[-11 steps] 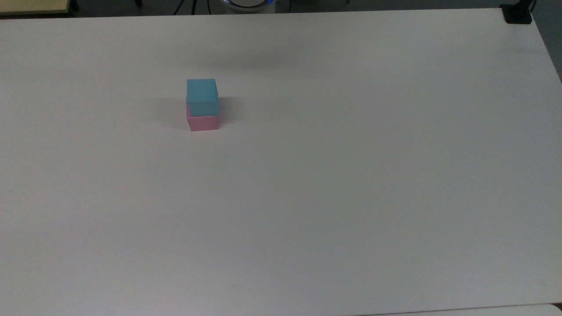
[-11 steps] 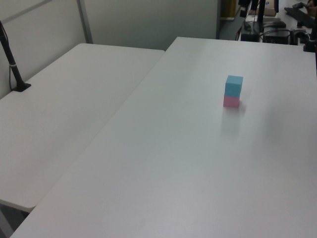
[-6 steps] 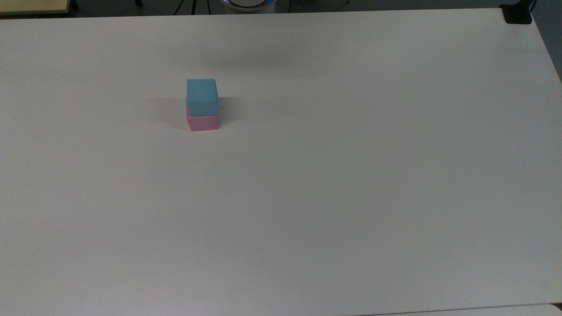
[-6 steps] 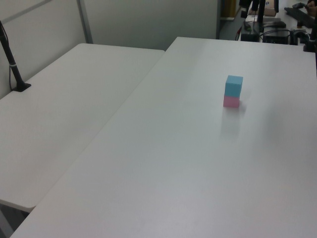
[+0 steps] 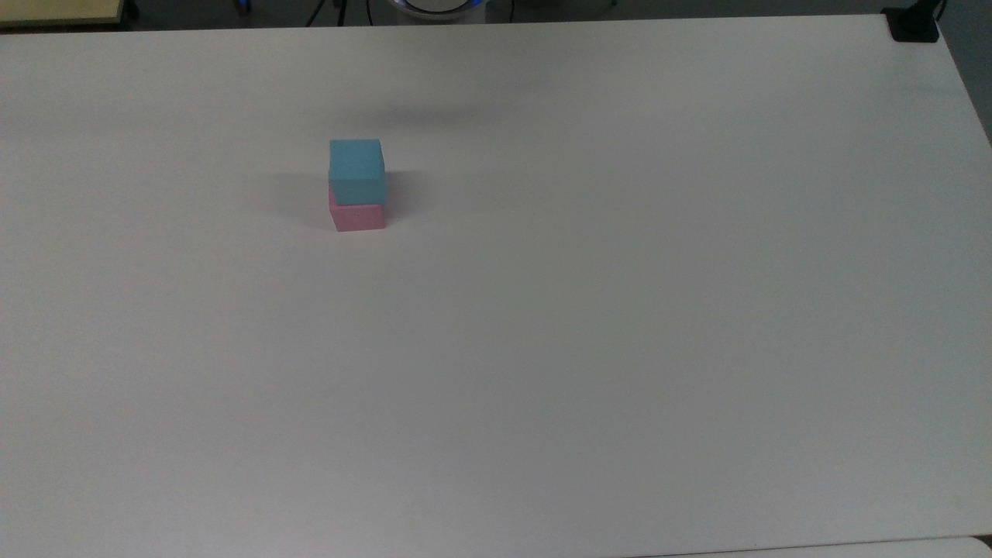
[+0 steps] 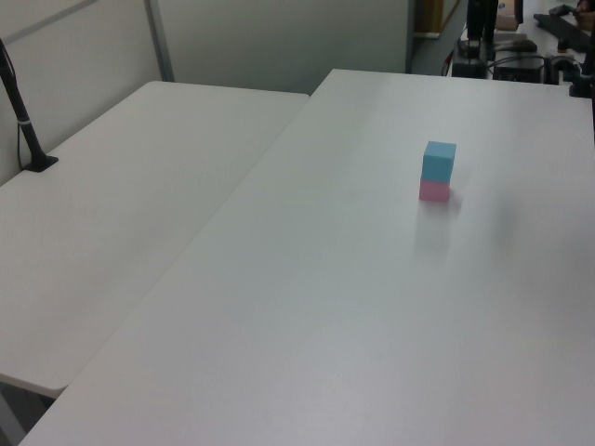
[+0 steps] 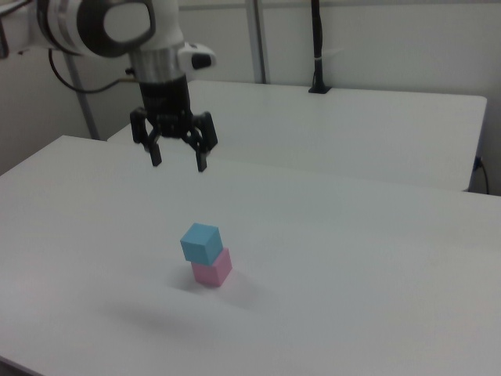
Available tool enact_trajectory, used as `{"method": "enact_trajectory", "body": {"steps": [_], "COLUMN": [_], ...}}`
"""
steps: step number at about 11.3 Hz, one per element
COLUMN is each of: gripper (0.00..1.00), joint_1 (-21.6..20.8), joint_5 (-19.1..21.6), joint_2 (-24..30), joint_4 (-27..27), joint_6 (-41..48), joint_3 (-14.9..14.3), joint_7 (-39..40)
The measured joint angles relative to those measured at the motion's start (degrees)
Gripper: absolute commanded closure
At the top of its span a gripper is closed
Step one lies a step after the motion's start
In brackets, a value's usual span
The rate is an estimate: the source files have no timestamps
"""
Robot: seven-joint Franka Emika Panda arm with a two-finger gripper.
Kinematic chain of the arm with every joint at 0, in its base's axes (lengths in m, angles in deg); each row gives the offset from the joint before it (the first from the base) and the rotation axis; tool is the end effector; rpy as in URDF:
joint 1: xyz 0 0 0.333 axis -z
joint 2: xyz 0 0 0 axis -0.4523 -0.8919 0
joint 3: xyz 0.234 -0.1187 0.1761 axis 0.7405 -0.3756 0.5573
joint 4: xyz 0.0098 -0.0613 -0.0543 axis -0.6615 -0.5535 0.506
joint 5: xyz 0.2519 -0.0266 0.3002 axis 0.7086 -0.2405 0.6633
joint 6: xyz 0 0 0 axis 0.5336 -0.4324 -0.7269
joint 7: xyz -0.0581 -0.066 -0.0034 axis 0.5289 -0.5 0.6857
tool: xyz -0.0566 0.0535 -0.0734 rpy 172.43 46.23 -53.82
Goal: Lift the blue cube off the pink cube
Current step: 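Lower the open gripper onto the light-blue cube atop the pink cube, then close the gripper on the light-blue cube and lift it off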
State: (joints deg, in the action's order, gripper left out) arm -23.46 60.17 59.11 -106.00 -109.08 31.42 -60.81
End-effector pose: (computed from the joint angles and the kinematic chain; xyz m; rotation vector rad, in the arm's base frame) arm 0.5298 -0.0926 0.6047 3.1271 0.2596 -0.0619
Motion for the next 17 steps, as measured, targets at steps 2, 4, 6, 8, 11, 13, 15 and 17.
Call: {"method": "enact_trajectory", "body": {"steps": [2,4,6,8,11,13,15,17], "gripper": [0.00,0.00,0.00,0.00,0.00,0.00,0.00,0.00], "joint_1": [-0.06,-0.41,-1.09,-1.49,-1.51,-1.56,-1.99,-2.07], "joint_5": [0.00,0.00,0.00,0.00,-0.70,-2.32,-6.55,-8.23], "joint_2": [-0.27,-0.86,-2.52,-4.80,-7.89,-9.49,-10.73,-11.26], "joint_4": [-4.54,-10.30,-13.94,-14.32,-14.35,-14.36,-14.36,-14.40], "joint_6": [-1.77,-9.30,-13.90,-16.95,-19.37,-21.94,-23.99,-24.42], "joint_3": [0.01,0.07,0.94,2.16,3.88,4.85,5.33,5.33], "joint_7": [0.74,0.07,-3.05,-5.36,-7.73,-10.26,-13.80,-15.11]}}
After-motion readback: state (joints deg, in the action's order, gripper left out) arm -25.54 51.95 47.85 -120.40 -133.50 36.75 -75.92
